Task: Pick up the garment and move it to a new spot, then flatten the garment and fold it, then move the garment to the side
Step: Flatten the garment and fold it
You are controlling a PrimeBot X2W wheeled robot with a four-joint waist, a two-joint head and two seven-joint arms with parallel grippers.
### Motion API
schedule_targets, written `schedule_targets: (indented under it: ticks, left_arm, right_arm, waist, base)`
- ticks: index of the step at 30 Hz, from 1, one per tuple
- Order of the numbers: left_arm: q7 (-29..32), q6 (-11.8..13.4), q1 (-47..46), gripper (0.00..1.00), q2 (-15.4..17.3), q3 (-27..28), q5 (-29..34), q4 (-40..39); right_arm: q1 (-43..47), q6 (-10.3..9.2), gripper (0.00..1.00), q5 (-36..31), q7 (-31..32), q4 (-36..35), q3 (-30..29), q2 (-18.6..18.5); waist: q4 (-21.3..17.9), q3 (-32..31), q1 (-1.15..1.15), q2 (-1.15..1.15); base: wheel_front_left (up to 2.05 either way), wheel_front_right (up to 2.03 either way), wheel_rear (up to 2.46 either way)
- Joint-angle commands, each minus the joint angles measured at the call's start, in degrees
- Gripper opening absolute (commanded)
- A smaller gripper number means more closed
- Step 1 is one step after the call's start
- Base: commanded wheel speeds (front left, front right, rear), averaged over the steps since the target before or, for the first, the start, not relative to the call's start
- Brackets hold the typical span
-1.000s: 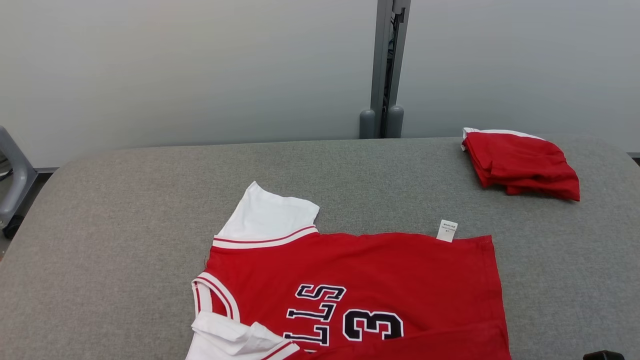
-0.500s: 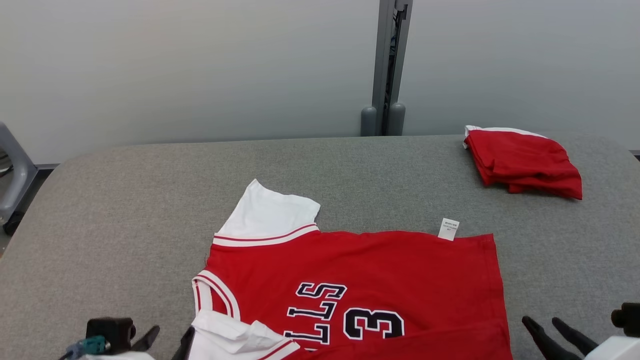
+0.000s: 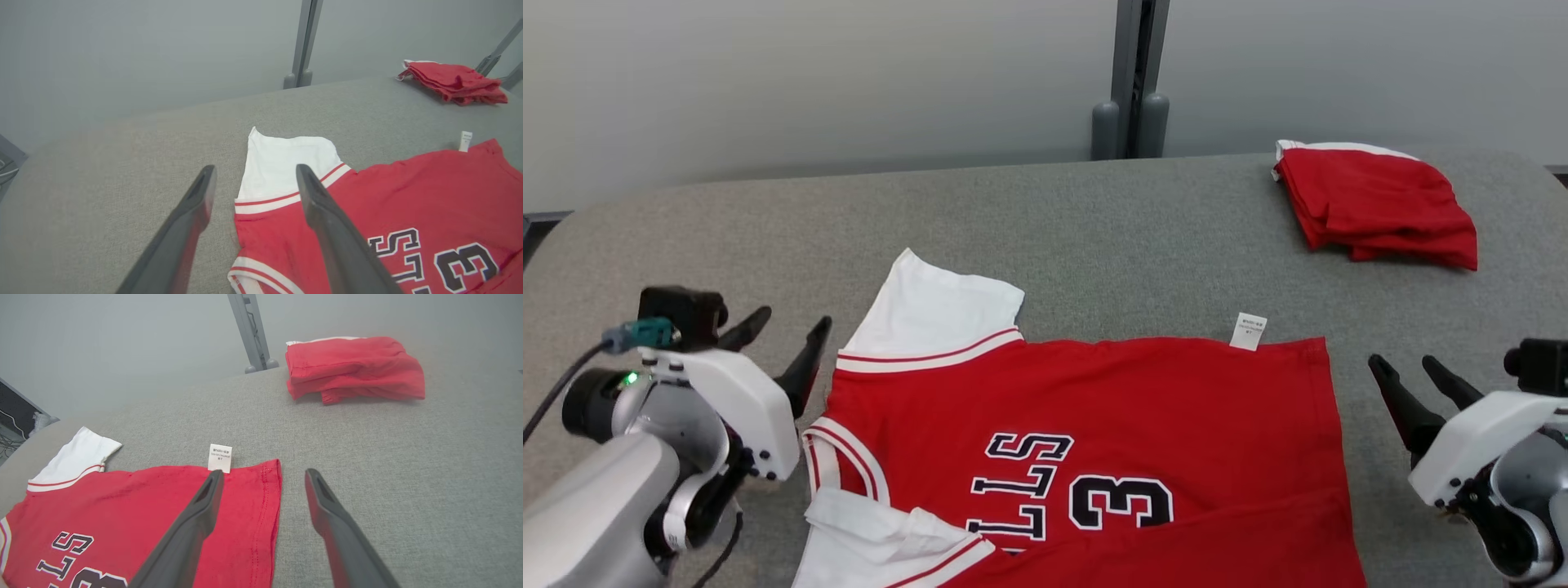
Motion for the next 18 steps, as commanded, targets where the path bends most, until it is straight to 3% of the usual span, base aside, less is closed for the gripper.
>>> schedule_targets:
  ticks: [1,11,18]
  left_arm:
    - [1.29,-1.55,-3.24,1.00,-0.66,-0.11,0.28,1.85]
    - [11.07,-12.36,-18.59,1.00,-4.53,-2.57,-0.66,16.00]
    - [17.44,-17.95,-25.80,1.00,-7.30,-3.24,-3.50,24.16]
  right_arm:
    - [-2.67,0.13,1.00,-0.73,0.50,2.12,-0.15,0.66]
    - [-16.31,0.13,1.00,-1.90,2.65,13.81,2.99,2.91]
    - [-22.92,0.13,1.00,1.50,4.30,18.73,7.42,3.41]
  waist:
    - [-1.50,3.48,0.00,0.00]
    - [-3.05,11.83,0.00,0.00]
    - [-3.65,15.75,0.00,0.00]
  base:
    - [0.00,0.00,0.00]
    - [0.00,0.00,0.00]
    - [0.00,0.00,0.00]
